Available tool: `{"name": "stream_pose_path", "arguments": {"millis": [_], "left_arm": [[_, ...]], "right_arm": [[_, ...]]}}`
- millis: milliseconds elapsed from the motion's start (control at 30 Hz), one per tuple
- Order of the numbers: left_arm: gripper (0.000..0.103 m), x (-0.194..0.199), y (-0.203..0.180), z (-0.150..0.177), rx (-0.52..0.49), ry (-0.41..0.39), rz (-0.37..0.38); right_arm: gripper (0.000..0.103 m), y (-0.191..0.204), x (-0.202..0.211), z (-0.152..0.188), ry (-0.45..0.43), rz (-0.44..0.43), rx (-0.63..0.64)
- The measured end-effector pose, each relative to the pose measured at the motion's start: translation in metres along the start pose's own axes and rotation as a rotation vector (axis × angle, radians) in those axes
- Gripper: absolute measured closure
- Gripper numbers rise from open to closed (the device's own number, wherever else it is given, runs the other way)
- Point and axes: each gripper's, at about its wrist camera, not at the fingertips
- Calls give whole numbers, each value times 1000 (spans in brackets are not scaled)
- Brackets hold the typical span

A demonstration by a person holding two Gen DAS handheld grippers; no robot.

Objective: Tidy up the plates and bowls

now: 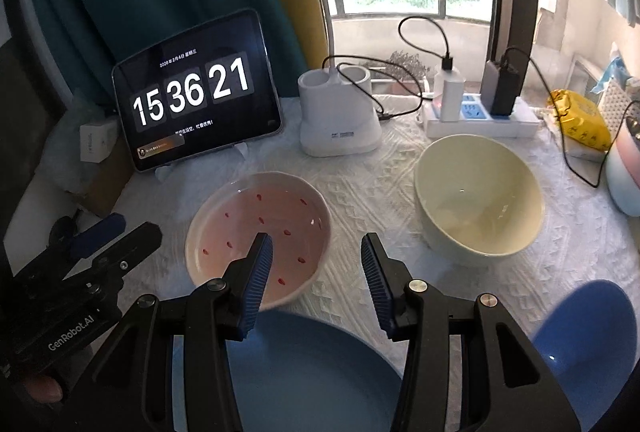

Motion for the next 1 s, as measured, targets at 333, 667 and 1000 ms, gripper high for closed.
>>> {"name": "stream_pose_path", "arguments": {"millis": [333,667,1000], "left_arm": [[39,-42,2,14,30,105,-11],[45,-62,-3,22,-8,131,-28],[79,-73,-13,28,-31,167,47]], "right_arm": [[55,-14,-55,15,124,18,-62],[74,-14,-79,21,184,-1,-81],[87,-11,-91,27,209,-55,-87]]}}
Point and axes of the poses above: each gripper's, at about its wrist camera, not at the fingertips, and x roughly against the way its jaws point, y to its left, z to its underside, and after that the axes turned 15 degrees about -y, right-handed
